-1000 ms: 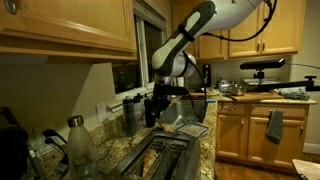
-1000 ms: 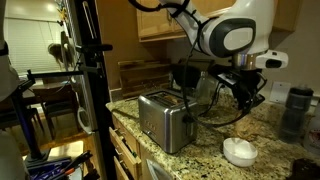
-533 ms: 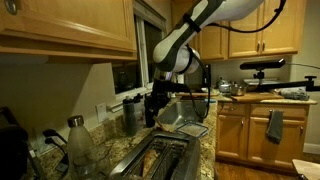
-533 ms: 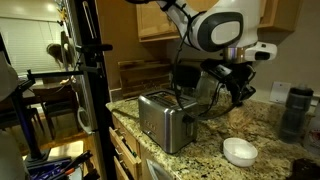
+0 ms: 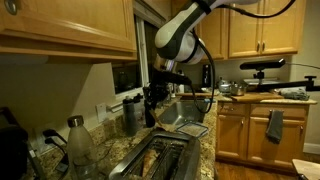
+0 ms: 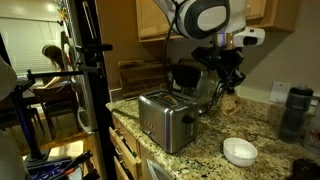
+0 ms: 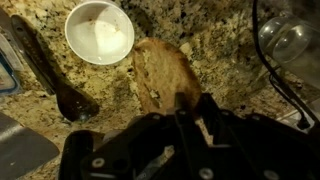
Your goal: Place the slices of bread in the toaster
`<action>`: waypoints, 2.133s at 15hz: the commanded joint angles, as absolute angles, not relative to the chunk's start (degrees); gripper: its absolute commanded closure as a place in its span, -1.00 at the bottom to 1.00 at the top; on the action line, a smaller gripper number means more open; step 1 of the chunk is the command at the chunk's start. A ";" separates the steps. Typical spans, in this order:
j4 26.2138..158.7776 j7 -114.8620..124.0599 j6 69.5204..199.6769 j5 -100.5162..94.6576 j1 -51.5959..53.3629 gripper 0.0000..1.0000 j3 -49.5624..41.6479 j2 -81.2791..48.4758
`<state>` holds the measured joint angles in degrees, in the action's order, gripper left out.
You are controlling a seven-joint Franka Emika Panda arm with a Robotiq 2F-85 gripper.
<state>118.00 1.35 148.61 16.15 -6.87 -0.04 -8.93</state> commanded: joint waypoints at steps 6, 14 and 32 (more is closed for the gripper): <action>124.97 1.49 151.83 18.25 -3.83 0.79 0.11 -0.95; 127.79 4.86 156.14 16.38 -0.99 0.79 0.70 2.53; 126.65 10.52 147.68 13.49 0.73 0.80 1.93 5.88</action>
